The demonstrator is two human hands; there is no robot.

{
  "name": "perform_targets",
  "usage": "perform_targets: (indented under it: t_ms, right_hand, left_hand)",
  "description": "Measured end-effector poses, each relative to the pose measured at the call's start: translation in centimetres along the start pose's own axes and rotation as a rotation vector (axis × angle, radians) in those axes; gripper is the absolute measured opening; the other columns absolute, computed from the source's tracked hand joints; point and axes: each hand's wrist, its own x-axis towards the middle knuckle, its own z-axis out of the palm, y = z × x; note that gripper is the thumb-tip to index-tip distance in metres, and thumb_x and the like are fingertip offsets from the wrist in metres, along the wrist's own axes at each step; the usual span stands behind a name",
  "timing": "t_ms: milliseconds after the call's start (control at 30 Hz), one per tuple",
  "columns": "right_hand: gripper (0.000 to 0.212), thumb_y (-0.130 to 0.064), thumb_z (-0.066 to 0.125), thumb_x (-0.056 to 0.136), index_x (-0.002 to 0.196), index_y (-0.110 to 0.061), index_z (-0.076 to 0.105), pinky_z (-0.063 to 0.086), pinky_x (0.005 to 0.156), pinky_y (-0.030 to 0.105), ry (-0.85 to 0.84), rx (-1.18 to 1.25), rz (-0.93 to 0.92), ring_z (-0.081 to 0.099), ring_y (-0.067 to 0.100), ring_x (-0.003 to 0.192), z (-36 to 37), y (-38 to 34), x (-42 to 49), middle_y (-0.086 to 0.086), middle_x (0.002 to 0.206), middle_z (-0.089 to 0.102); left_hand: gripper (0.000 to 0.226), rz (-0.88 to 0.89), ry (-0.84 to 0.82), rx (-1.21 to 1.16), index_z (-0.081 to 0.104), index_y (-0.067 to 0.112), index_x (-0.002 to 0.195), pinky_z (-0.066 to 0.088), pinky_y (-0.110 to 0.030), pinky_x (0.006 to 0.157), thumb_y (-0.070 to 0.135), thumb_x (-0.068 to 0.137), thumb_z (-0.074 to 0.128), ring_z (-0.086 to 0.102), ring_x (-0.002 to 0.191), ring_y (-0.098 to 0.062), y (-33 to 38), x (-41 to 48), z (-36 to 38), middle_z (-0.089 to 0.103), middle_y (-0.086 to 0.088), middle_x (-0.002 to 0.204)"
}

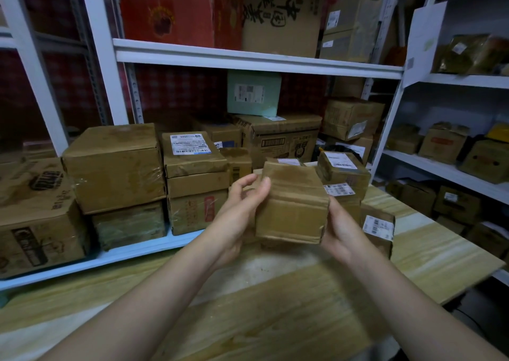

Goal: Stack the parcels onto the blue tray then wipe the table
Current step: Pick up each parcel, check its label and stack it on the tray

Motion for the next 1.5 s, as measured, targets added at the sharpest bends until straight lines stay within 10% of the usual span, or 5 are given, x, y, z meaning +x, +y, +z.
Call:
perform_targets:
  t_ms: [200, 533, 833, 967, 1500]
  right_hand:
    - [0.046, -0.038, 0.055, 0.099, 0.131, -0.005, 0.058, 0.063, 0.067, 0.033, 0.07, 0.138, -0.023, 0.068, 0.025, 0.099, -0.1, -0.1, 0.0, 0.014, 0.126, 0.067]
    - [0.01, -0.022, 0.058, 0.098, 0.099, -0.018, 0.067, 0.052, 0.079, 0.034, 0.148, 0.028, -0.212, 0.057, 0.016, 0.082, -0.8, -0.4, 0.3, 0.003, 0.094, 0.066]
    - [0.016, -0.033, 0.059, 0.094, 0.094, -0.02, 0.07, 0.04, 0.107, 0.06, 0.09, -0.026, -0.236, 0.06, 0.031, 0.122, -1.1, -0.3, 0.3, 0.006, 0.11, 0.071]
    - [0.014, -0.03, 0.06, 0.093, 0.096, -0.02, 0.07, 0.041, 0.105, 0.064, 0.051, -0.024, -0.26, 0.06, 0.029, 0.118, -0.9, -0.5, 0.1, 0.006, 0.109, 0.07]
    - [0.005, -0.02, 0.064, 0.086, 0.09, -0.016, 0.063, 0.051, 0.094, 0.051, -0.064, 0.017, -0.325, 0.07, 0.02, 0.088, -0.3, -1.1, -1.1, 0.005, 0.09, 0.074]
  left_hand:
    - [0.051, 0.063, 0.111, 0.038, 0.044, 0.022, 0.134, 0.047, -0.004, 0.058, 0.017, 0.089, 0.067, 0.064, 0.077, 0.01, -1.2, 0.8, -0.4, 0.067, 0.011, 0.103]
    - [0.042, 0.076, 0.381, 0.114, 0.04, 0.031, 0.124, 0.049, -0.044, 0.1, 0.025, 0.091, 0.065, 0.058, 0.112, -0.019, -2.0, 2.0, -1.5, 0.058, -0.005, 0.125]
    - [0.032, 0.006, 0.366, 0.128, 0.066, 0.026, 0.112, 0.054, -0.042, 0.094, 0.049, 0.097, 0.047, 0.064, 0.102, -0.016, -1.1, 1.5, -1.2, 0.069, 0.004, 0.11]
    - [0.045, -0.025, 0.331, 0.106, 0.068, 0.024, 0.09, 0.056, -0.035, 0.087, 0.058, 0.096, 0.04, 0.068, 0.091, -0.014, -0.6, 1.0, -0.9, 0.074, 0.002, 0.094]
    - [0.046, -0.032, 0.349, 0.012, 0.048, 0.021, 0.129, 0.054, -0.03, 0.07, 0.046, 0.092, 0.059, 0.06, 0.112, -0.024, -0.9, 1.2, -0.8, 0.058, -0.005, 0.123]
